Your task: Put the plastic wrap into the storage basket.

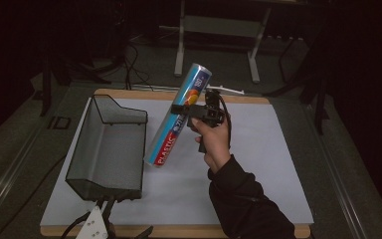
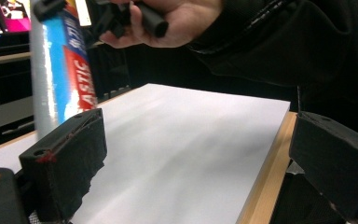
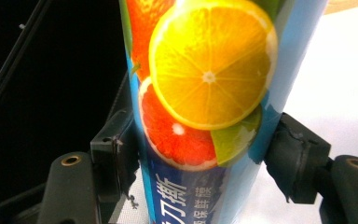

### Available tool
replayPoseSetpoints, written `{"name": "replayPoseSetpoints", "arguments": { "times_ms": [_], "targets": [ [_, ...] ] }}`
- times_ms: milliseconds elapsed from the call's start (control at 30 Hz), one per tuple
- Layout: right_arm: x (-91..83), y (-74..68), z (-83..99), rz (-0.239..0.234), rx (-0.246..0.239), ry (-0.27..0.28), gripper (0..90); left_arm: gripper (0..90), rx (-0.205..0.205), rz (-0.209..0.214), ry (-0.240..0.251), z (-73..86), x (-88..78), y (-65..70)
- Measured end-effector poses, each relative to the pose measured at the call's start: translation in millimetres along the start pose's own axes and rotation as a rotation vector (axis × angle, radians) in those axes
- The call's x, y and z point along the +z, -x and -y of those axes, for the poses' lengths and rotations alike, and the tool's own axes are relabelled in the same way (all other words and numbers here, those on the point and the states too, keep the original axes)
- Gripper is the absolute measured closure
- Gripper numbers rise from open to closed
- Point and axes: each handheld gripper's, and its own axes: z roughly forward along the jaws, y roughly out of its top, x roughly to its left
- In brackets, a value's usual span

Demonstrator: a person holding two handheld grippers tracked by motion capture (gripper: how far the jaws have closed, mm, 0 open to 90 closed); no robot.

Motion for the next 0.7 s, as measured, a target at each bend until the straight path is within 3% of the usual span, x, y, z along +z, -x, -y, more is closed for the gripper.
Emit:
{"name": "replayPoseSetpoints", "arguments": {
  "times_ms": [133, 700],
  "targets": [
    [10.5, -13.5, -2.3, 0.004, -0.039, -0.020, 32.1, 4.8, 0.004, -0.003, -0.001, 0.2, -1.0, 0.5],
    [51.7, -51.2, -5.8, -0.008, -0.121, -0.095, 32.1, 4.8, 0.013, -0.013, 0.000, 0.4, -4.6, 1.7]
  ]
}}
